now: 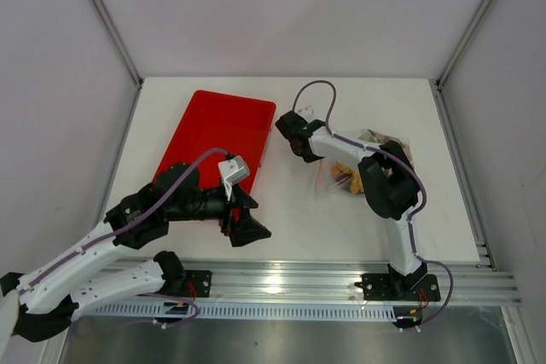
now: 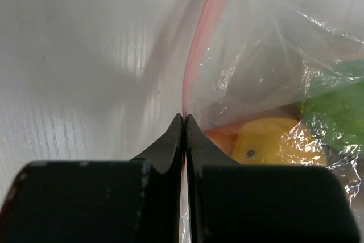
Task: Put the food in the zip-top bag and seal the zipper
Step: Place the zipper food storage bag at the center of the board, then reset both arms
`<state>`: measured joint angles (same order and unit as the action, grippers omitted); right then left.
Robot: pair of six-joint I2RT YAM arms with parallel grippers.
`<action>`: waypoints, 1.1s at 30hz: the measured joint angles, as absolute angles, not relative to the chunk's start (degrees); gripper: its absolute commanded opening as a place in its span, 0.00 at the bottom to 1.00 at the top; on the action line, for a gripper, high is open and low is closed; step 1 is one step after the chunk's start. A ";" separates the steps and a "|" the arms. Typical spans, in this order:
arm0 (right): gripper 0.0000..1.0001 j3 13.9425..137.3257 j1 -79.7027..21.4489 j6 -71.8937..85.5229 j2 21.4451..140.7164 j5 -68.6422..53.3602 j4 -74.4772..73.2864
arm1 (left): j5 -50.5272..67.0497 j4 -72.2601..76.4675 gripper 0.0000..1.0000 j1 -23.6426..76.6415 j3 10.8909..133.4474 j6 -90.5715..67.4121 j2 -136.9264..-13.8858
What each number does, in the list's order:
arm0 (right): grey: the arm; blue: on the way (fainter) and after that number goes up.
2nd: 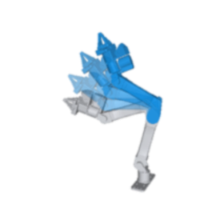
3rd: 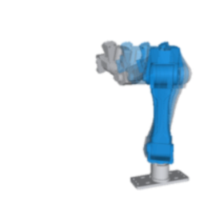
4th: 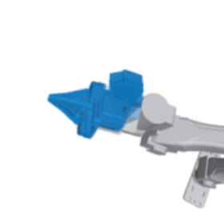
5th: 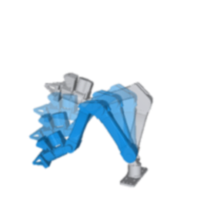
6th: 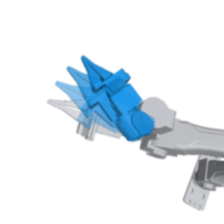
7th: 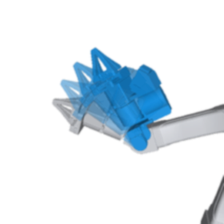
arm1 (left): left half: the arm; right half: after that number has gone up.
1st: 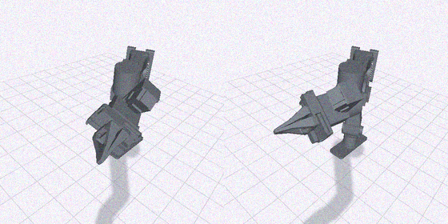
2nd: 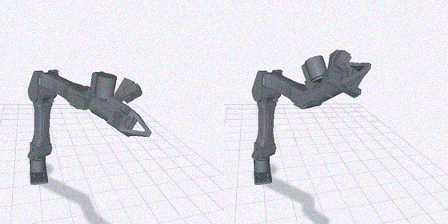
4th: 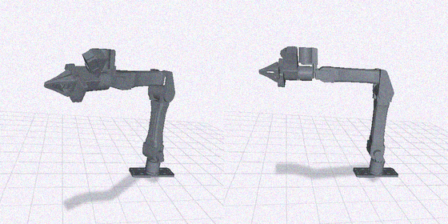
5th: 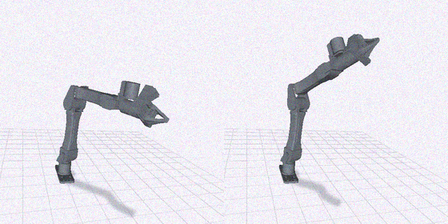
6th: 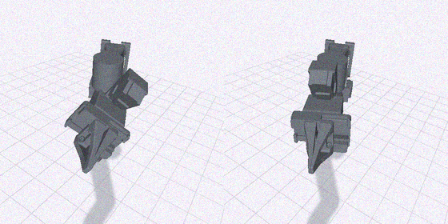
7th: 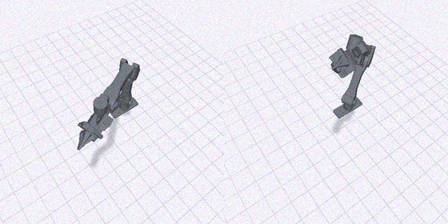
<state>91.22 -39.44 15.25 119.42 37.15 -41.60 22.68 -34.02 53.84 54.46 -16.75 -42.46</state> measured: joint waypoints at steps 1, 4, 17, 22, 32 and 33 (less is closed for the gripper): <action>0.03 91.22 -39.42 15.68 119.52 37.08 -41.47 | 22.46 -34.04 0.99 53.84 54.17 -16.95 -42.35; 0.20 91.22 -39.38 16.62 119.52 36.99 -40.53 | 21.41 -34.06 0.99 53.82 53.49 -17.23 -42.22; 0.70 90.48 -39.33 17.78 115.68 35.53 -39.62 | 18.96 -33.39 0.99 53.32 51.31 -19.57 -41.60; 0.93 90.08 -39.33 17.63 108.36 35.55 -39.57 | 17.58 -33.10 1.00 52.88 51.31 -20.16 -41.78; 0.99 77.93 -37.41 19.00 93.21 34.15 -38.13 | 16.47 -31.81 1.00 48.07 50.11 -23.29 -44.40; 0.99 76.55 -37.06 19.20 92.16 34.06 -38.26 | 16.21 -31.48 1.00 47.24 50.02 -23.81 -44.73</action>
<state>76.55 -37.06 19.20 92.16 34.06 -38.26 16.21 -31.48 47.24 50.02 -23.81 -44.73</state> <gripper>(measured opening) 0.992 0.994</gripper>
